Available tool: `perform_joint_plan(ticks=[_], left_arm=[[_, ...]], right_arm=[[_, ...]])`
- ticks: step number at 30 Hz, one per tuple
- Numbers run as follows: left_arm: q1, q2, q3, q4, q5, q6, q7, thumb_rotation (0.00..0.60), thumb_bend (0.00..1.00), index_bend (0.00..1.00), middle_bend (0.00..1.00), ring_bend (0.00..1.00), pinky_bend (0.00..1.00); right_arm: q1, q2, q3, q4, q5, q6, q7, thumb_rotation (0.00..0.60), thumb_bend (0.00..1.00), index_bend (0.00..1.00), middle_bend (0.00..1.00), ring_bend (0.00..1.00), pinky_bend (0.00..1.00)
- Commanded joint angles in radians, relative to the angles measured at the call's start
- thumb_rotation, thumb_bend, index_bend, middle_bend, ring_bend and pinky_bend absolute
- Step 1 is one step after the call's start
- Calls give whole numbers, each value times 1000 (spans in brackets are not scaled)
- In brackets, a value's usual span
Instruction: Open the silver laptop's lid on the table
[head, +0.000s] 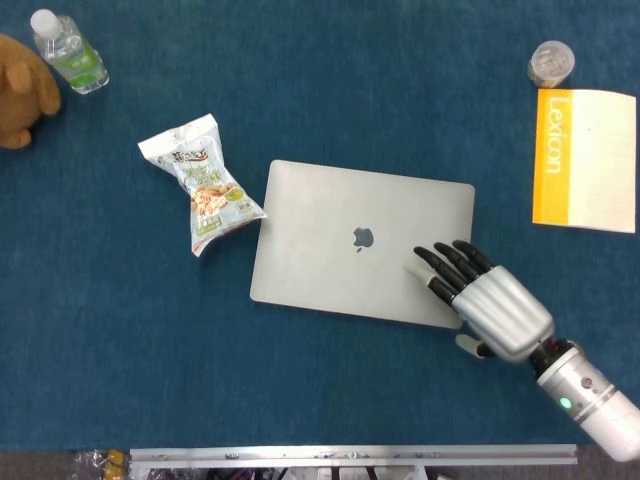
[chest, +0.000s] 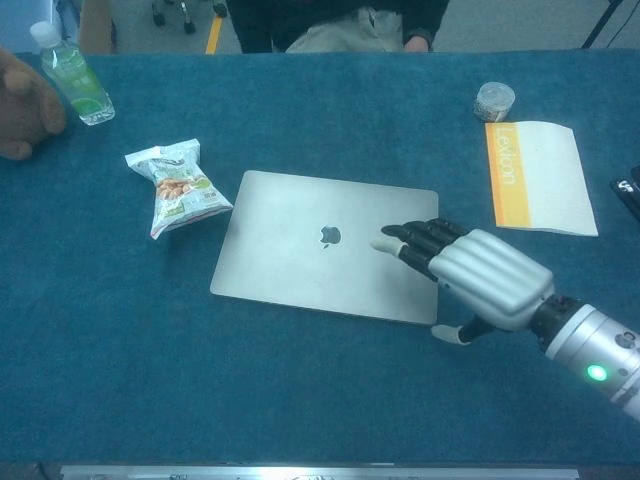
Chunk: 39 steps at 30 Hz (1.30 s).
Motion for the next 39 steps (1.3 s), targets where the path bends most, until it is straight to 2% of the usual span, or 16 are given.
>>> perform_joint_plan(ticks=[1, 19, 39], left_arm=[[1, -2, 1, 4, 0, 2, -4, 600, 247, 47, 0, 0, 14], [3, -13, 3, 38, 3, 2, -39, 600, 247, 47, 0, 0, 14], [-3, -15, 0, 35, 6, -1, -30, 600, 248, 47, 0, 0, 14]], right_arm=[[0, -13, 4, 9, -3, -2, -10, 600, 134, 0, 19, 0, 102], [18, -147, 55, 130, 45, -61, -55, 600, 136, 0, 19, 0, 102], [25, -129, 84, 137, 77, -49, -67, 600, 136, 0, 19, 0, 102]])
